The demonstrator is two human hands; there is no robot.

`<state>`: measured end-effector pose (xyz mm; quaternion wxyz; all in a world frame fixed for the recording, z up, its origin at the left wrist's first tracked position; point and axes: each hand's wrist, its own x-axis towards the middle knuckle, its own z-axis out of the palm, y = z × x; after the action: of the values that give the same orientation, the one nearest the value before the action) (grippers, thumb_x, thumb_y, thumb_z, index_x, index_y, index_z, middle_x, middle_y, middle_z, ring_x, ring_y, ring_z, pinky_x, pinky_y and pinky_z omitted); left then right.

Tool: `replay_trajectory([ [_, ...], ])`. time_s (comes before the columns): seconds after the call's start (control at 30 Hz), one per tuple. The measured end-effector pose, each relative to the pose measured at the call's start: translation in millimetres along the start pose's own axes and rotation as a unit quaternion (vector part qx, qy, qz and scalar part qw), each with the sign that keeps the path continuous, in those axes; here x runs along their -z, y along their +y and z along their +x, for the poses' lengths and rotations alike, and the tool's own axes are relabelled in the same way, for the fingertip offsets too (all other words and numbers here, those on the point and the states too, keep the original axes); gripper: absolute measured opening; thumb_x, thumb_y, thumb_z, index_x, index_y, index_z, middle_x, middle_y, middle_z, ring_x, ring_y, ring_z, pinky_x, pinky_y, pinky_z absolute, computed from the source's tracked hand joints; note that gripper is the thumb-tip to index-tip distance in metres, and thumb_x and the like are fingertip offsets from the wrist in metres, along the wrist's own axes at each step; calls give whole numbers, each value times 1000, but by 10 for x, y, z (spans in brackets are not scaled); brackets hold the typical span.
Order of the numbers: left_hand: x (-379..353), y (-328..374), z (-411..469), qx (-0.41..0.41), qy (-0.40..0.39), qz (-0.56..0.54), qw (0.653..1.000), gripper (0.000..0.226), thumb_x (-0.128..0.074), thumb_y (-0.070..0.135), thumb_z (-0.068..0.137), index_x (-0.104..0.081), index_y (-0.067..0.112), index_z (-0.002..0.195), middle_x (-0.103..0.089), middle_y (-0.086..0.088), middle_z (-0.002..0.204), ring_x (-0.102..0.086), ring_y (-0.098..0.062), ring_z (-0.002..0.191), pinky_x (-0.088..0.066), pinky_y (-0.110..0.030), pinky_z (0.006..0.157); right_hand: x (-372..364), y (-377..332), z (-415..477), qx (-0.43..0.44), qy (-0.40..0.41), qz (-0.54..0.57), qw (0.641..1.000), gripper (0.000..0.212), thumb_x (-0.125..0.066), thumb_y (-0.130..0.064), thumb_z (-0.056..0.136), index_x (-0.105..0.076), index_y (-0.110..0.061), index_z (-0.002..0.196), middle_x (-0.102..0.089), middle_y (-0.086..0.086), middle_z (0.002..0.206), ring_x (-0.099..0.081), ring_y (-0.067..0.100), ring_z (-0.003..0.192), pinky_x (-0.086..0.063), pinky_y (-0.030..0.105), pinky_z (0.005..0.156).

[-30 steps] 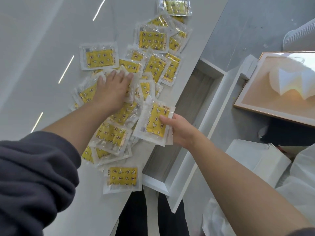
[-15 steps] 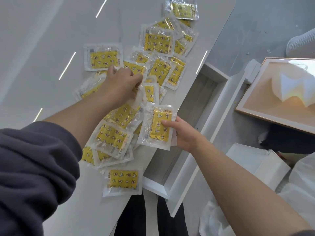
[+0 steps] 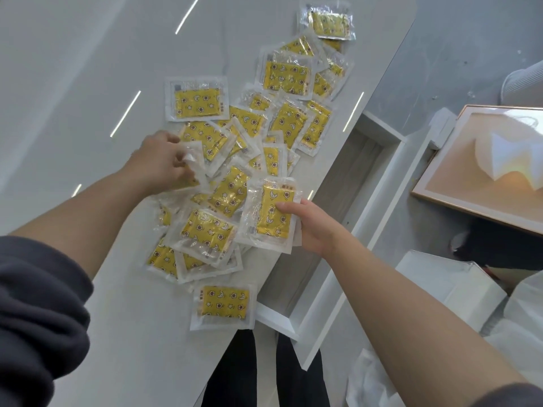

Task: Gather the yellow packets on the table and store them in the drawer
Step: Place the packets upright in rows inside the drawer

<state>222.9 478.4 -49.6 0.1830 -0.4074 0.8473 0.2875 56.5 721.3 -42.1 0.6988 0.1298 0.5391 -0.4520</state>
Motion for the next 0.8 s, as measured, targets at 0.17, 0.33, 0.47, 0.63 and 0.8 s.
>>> replay_trajectory([
  [0.17, -167, -197, 33, -57, -13, 136, 989, 26, -71, 29, 82, -71, 15, 104, -39, -10, 141, -44, -35, 121, -42, -48, 98, -62, 75, 111, -4, 10, 2, 1000, 32, -57, -8, 94, -58, -12, 125, -71, 11, 112, -71, 25, 93, -60, 41, 73],
  [0.33, -116, -30, 41, -93, 53, 153, 982, 20, -67, 23, 86, -68, 9, 100, -48, -15, 105, -51, -35, 85, -46, -42, 73, -62, 128, 158, -12, 12, 3, 1000, 36, -57, -8, 93, -56, -11, 129, -68, 13, 119, -67, 30, 106, -57, 46, 84],
  [0.47, -39, 248, -125, -104, 94, 19, 990, 13, -58, 19, 91, -58, 7, 97, -50, -7, 87, -51, -30, 77, -41, -38, 65, -6, 137, 65, -5, -8, 26, 1000, 39, -57, -13, 93, -54, -9, 132, -64, 16, 126, -62, 33, 115, -52, 49, 93],
  [0.63, -179, 941, -534, -30, 113, -217, 969, 21, -59, 29, 93, -48, 12, 100, -46, 8, 73, -44, -6, 61, -32, -26, 53, 258, 112, -198, 12, -14, 17, 1000, 48, -60, -19, 89, -53, -7, 134, -62, 17, 128, -63, 33, 113, -53, 47, 93],
  [0.8, -716, 1699, -879, 49, 91, -380, 919, 48, -69, 28, 87, -39, 23, 123, -44, 10, 79, -46, -3, 68, -36, -19, 58, 904, 52, -449, 13, 24, -32, 999, 48, -63, -19, 89, -53, -6, 134, -59, 18, 131, -58, 36, 119, -47, 53, 100],
])
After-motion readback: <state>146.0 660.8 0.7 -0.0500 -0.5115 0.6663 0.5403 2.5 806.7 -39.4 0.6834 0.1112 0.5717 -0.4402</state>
